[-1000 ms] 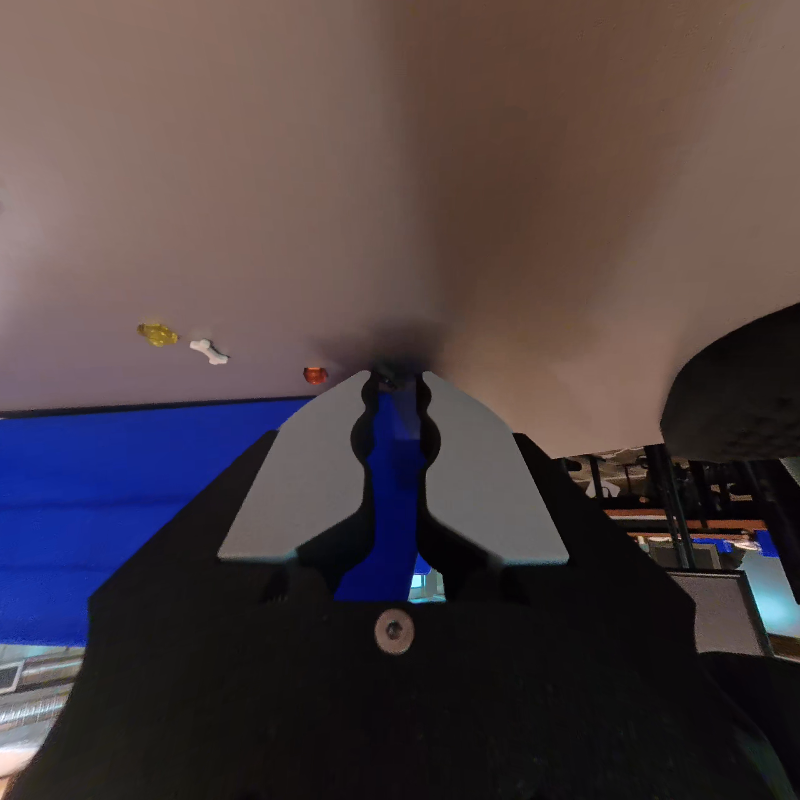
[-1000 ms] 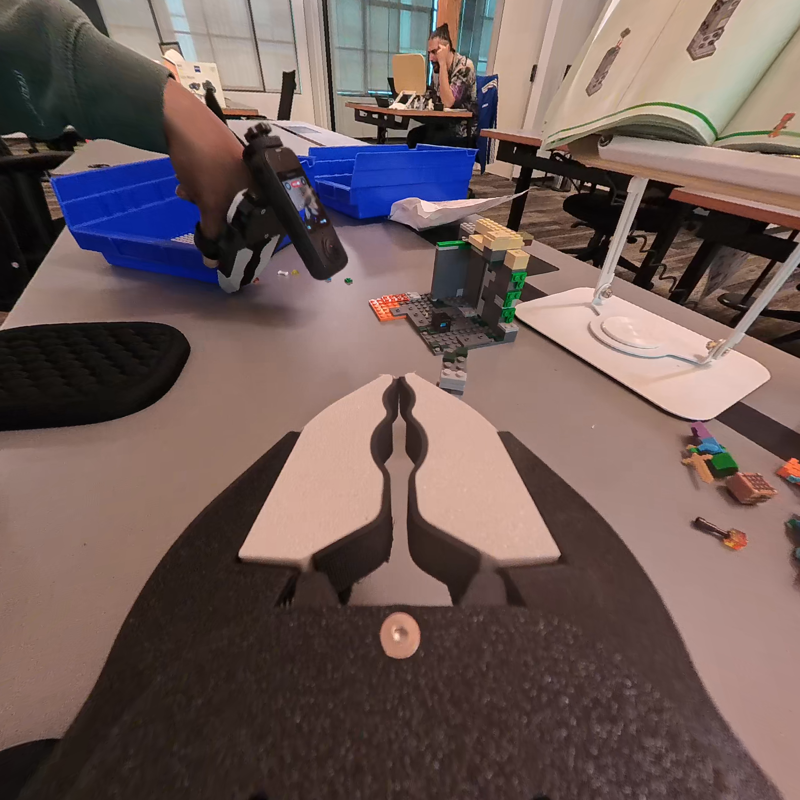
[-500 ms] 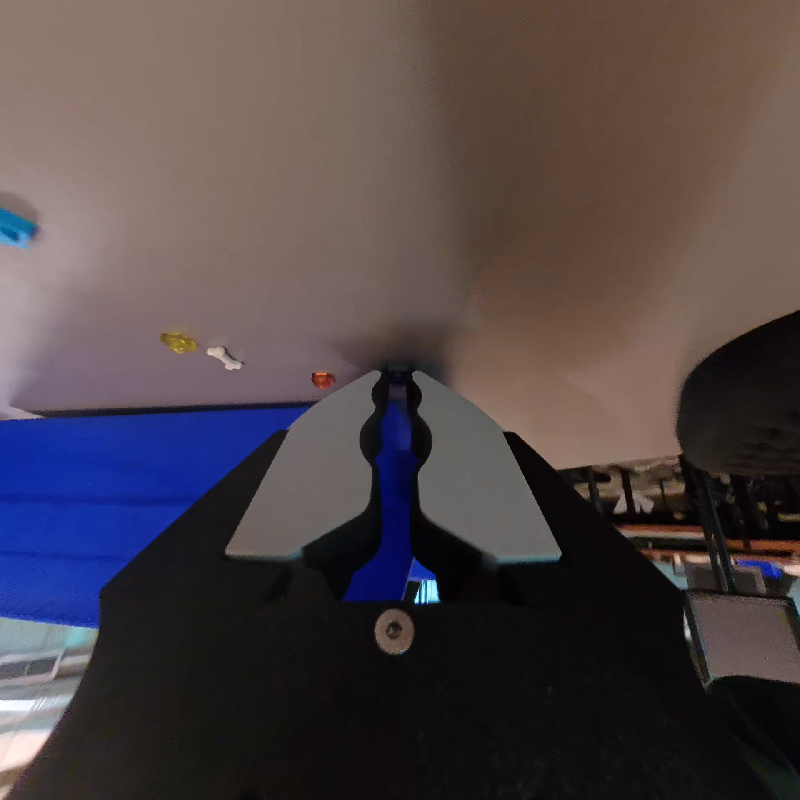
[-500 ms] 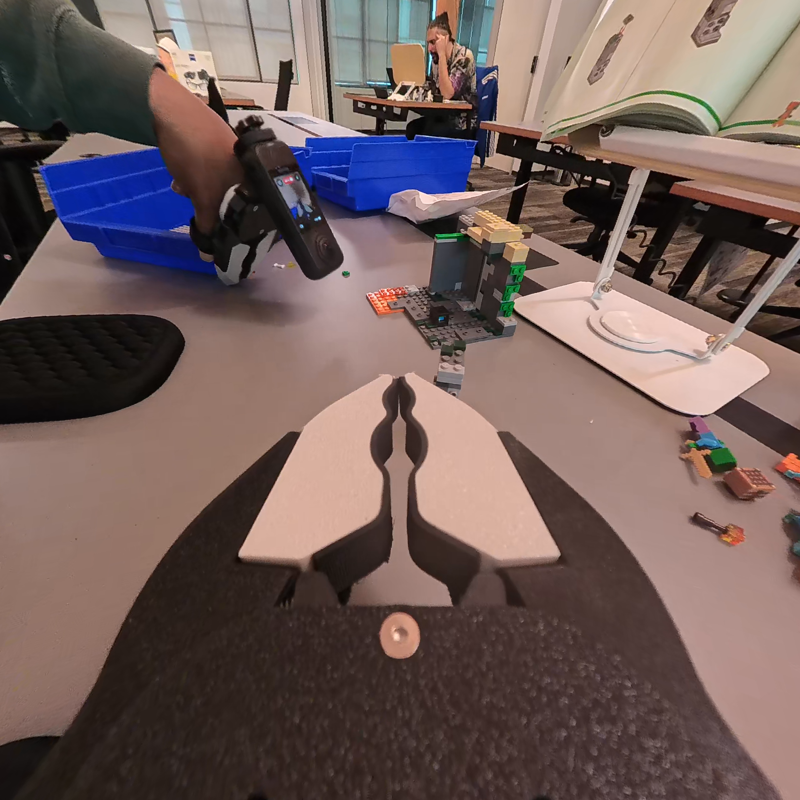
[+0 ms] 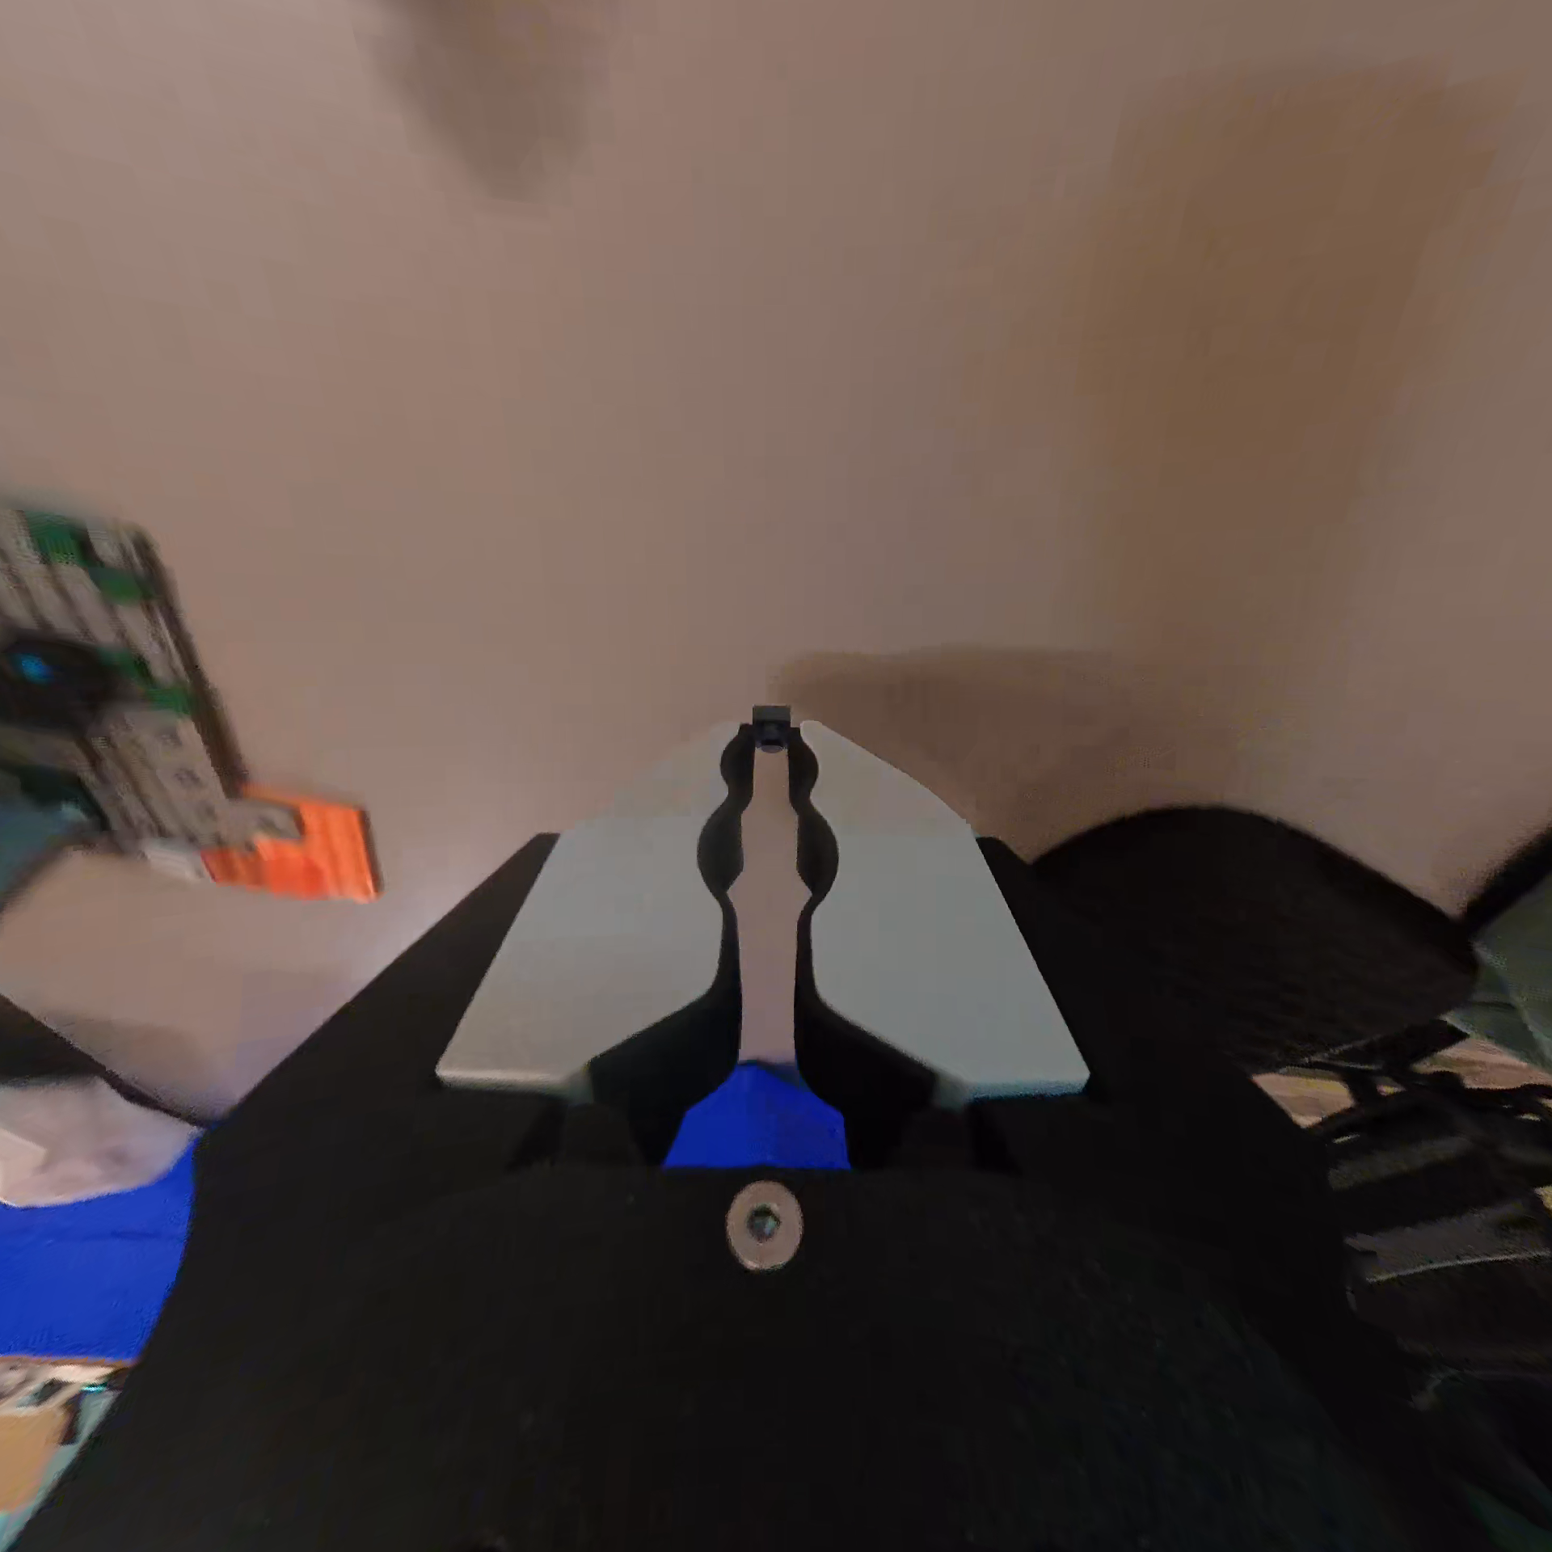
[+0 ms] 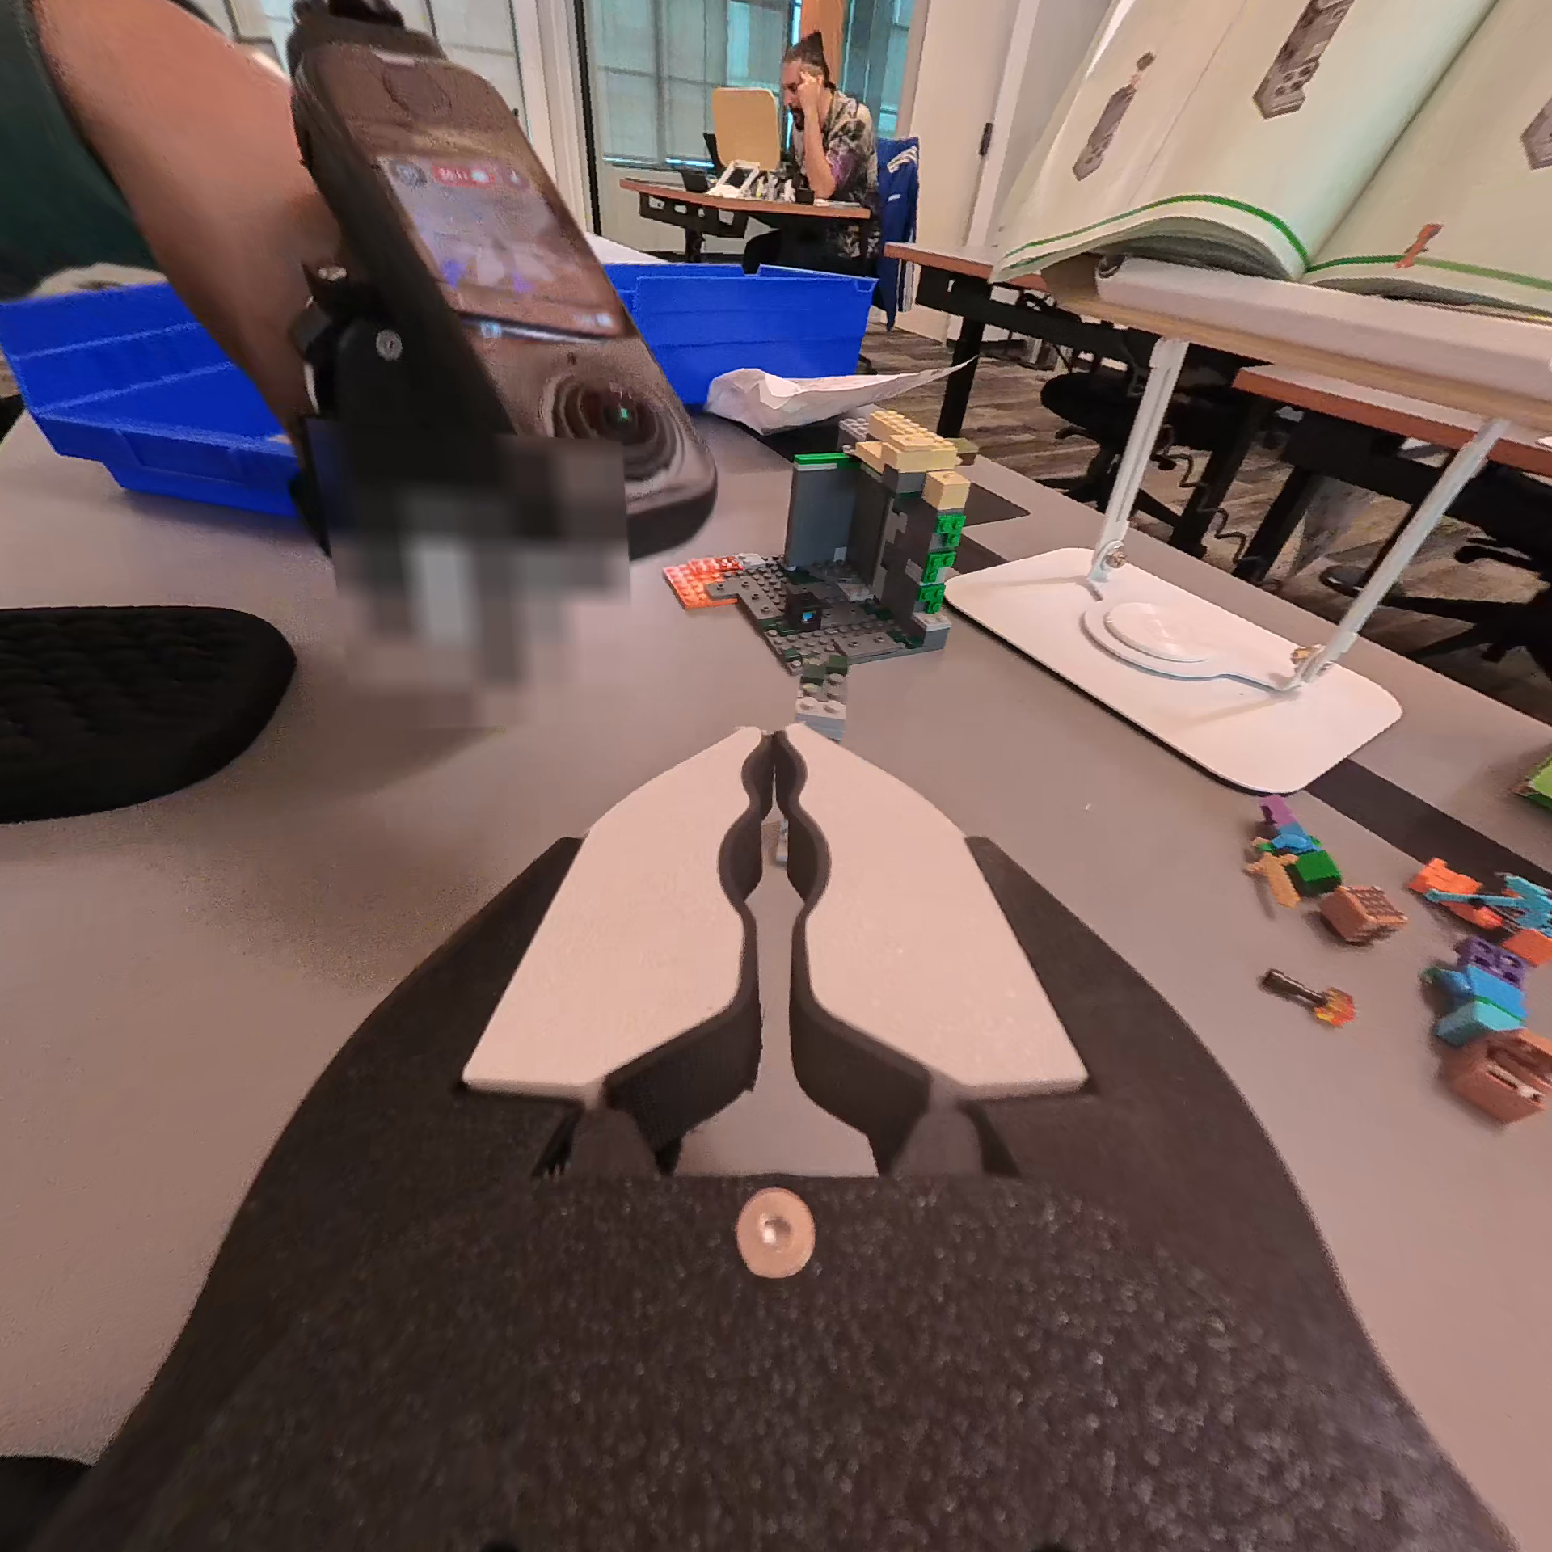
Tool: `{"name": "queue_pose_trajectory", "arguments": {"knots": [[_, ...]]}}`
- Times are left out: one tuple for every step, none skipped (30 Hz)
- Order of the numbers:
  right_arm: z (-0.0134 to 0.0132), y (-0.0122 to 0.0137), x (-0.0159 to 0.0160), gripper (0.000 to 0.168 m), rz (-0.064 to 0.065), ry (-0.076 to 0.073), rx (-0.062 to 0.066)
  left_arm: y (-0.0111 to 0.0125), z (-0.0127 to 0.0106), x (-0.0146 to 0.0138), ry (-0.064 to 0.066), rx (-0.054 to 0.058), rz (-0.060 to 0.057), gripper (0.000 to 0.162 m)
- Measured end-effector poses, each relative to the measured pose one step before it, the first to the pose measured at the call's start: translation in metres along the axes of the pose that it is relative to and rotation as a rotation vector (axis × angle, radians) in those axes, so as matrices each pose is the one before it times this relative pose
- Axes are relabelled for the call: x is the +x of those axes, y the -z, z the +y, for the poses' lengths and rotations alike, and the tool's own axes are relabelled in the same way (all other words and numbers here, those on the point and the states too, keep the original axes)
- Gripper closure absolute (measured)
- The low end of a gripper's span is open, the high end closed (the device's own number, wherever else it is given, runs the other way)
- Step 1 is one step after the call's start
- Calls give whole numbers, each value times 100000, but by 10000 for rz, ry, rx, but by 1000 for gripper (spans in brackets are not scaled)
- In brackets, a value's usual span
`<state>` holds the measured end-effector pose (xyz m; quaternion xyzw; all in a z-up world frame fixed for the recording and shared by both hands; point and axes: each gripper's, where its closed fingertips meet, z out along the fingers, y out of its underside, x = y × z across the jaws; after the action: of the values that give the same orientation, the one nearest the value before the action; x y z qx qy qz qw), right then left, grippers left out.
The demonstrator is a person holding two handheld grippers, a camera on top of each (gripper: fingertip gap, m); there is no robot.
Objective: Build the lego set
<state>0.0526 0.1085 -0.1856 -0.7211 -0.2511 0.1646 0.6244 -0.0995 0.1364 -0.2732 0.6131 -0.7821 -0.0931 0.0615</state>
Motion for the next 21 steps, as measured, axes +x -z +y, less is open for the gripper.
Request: {"name": "queue_pose_trajectory", "arguments": {"knots": [[36,81,305,168,88,5,11,14,-1240,24,-257,-3,-89,154],[66,88,345,168,99,-1,6,-31,-1054,-39,-266,-50,-124,154],[74,84,372,168,111,-17,9,-6,-976,-46,-245,-4,-108,154],[51,94,362,168,109,-36,30,9,-913,5,-168,37,-62,154],[39,85,344,168,100,-47,38,48,-807,101,-134,73,2,154],[29,92,352,168,102,-45,30,79,-727,99,-102,110,9,154],[20,68,332,168,89,-42,24,80,-646,47,-45,145,-9,154],[33,54,295,168,67,-50,19,30,-501,29,-6,115,3,154],[60,42,283,168,63,-54,11,-40,-348,104,1,89,66,154],[81,26,278,168,59,-55,-1,-63,-270,41,5,107,26,154],[87,29,242,168,52,-63,-8,-83,-193,-83,34,112,-44,151],[56,25,236,168,51,-71,0,-80,-74,-41,59,87,-2,150],[39,44,203,168,46,-70,14,-78,-6,8,58,75,38,148],[24,38,180,168,46,-61,15,-33,-25,-37,54,120,-1,147],[19,46,156,168,47,-46,10,14,-22,17,53,149,25,146],[9,47,146,168,47,-30,9,68,3,69,60,157,37,145],[-9,48,139,168,47,-21,15,136,-1,69,46,190,5,144],[-24,58,113,168,39,-18,20,218,-58,50,47,250,-37,144],[-11,67,100,168,32,-18,18,294,-111,54,77,309,-53,143],[1,51,101,168,28,-22,14,404,-159,85,100,367,-61,142],[24,50,64,168,18,-25,12,525,-214,81,102,435,-110,142]]}}
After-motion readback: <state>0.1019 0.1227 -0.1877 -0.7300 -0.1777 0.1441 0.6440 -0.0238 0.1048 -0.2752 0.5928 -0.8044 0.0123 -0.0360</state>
